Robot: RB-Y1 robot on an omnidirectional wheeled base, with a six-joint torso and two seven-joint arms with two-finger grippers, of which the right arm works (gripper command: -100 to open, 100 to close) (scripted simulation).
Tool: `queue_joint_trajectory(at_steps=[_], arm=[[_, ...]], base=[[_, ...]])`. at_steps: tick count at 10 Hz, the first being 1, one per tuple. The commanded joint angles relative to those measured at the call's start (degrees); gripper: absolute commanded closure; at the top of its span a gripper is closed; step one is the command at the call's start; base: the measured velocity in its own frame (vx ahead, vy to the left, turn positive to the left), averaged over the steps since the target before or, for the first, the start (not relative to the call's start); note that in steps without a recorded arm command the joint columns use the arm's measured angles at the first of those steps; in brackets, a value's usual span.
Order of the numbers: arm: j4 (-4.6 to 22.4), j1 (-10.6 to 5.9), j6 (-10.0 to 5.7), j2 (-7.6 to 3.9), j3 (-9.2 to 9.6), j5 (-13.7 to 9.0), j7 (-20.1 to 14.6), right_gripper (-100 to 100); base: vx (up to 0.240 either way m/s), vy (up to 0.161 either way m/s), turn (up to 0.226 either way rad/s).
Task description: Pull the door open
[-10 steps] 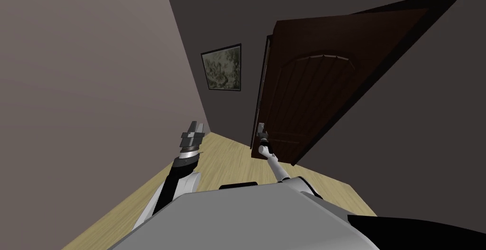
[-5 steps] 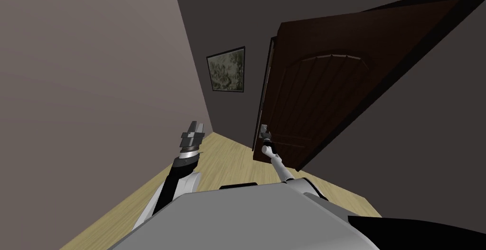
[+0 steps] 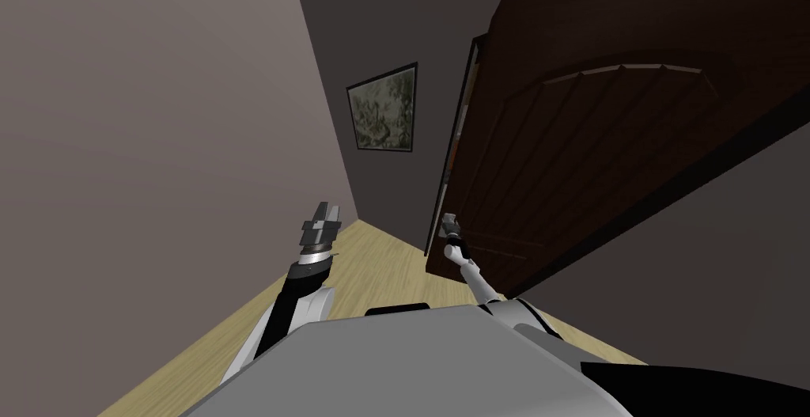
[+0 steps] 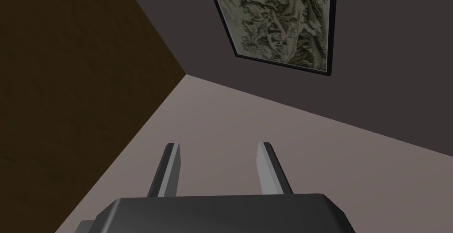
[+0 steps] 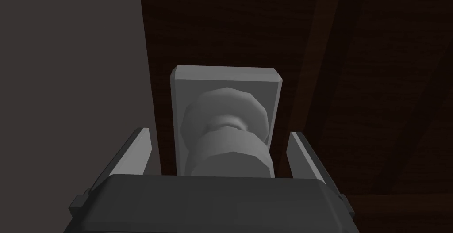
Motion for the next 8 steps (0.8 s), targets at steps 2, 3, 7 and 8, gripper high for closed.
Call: queue_joint_trajectory(at_steps=[2,3,7,8], arm=[[0.00,0.00,0.00,0.00,0.00,0.00,0.00,100],[0.00,0.00,0.00,0.00,0.00,0.00,0.00,100],[0.00,0.00,0.00,0.00,0.00,0.00,0.00,100],[-0.49,0.42,0.26,-0.83,1.01,0.29,-1.36,100]], base=[[0.019,-0.001,-0.006],[-0.019,-0.006,-0.003],[-0.003,-0.001,0.004],[-0.151,-0.067,0.120]])
